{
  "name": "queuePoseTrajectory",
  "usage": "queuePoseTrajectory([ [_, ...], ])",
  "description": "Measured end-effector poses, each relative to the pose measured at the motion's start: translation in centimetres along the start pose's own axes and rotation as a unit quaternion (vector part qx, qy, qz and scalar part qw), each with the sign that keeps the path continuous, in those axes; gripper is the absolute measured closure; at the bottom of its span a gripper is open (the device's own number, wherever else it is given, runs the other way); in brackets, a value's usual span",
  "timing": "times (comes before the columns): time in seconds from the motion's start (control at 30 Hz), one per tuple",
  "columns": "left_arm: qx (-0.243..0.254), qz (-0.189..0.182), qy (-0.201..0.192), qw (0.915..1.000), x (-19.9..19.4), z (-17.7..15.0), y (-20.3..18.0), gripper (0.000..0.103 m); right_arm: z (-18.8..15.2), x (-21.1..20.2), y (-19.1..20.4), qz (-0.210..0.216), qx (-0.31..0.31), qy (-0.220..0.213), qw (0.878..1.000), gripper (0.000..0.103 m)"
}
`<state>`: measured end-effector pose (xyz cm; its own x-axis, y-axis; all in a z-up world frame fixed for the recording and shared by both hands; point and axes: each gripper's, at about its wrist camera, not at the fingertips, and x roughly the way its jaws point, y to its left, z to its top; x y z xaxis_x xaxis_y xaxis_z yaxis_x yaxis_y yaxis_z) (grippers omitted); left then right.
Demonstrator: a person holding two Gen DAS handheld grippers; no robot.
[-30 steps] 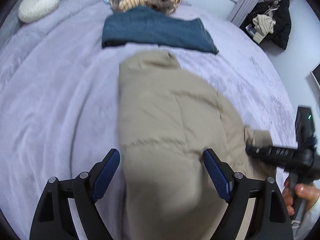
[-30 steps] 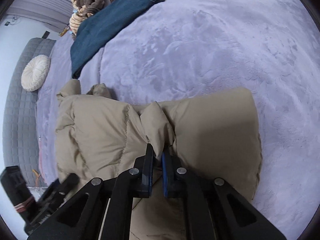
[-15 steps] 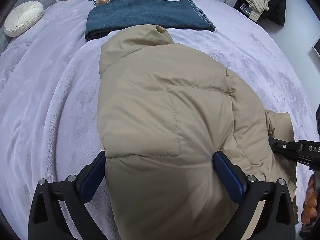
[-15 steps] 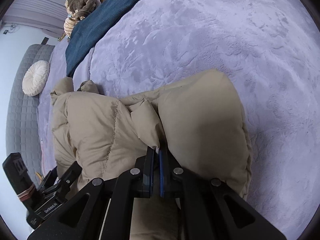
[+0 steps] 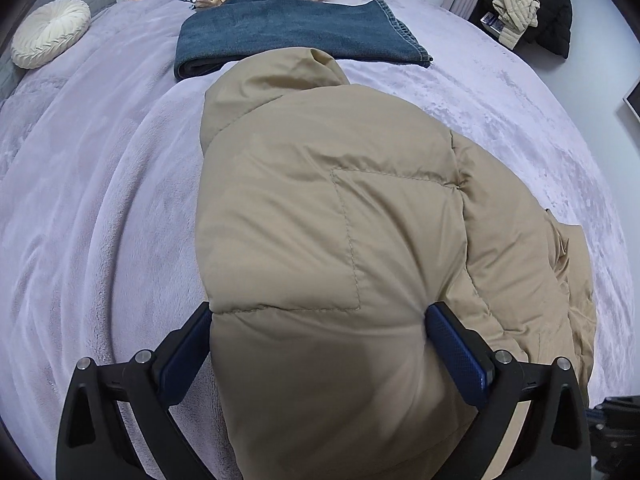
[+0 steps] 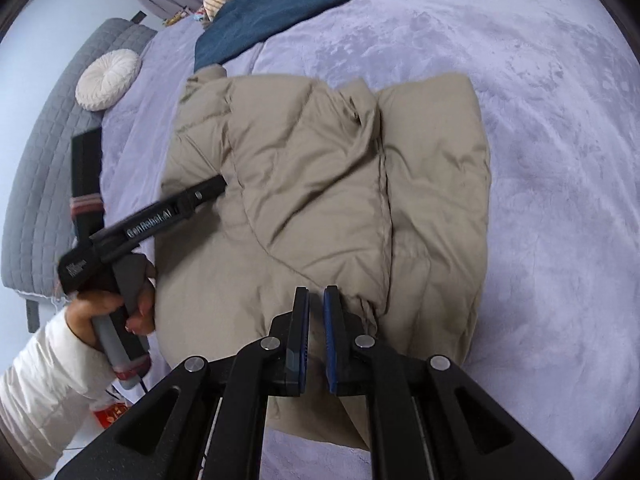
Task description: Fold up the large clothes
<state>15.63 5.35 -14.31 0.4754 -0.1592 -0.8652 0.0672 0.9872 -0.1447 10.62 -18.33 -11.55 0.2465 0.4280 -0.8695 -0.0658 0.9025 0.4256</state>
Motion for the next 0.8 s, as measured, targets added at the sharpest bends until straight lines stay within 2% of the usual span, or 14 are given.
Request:
queuePoseTrajectory([
  [0.1,0.003,0.004,-0.008,1.0000,0.0,-0.4,-0.1,0.000,-0.8,2.1,-0.7,0.004,0.024,0.021,0.999,0.095],
  [0.23,-0.002,0.004,-0.017,0.9998,0.1,-1.0,0.0,0.000,-1.5,3.8,-1.1,0.001,0.024,0.020,1.000,0.096],
  [0.5,-0.001,0.003,0.000,1.0000,-1.5,-1.7,0.1,0.000,-1.9,4.2,-1.5,-0.008,0.028,0.018,0.999,0.096],
  [0.7,-0.021,-0.007,0.002,0.9998,-4.8,-4.4,1.1,0.000,-2.2,3.9,-1.2,-0.020,0.038,0.012,0.999,0.096],
  [0.8,-0.021,0.000,0.008,0.9998,-5.8,-6.5,1.6,0.000,-2.6,3.8,-0.8,-0.024,0.042,0.011,0.999,0.096],
])
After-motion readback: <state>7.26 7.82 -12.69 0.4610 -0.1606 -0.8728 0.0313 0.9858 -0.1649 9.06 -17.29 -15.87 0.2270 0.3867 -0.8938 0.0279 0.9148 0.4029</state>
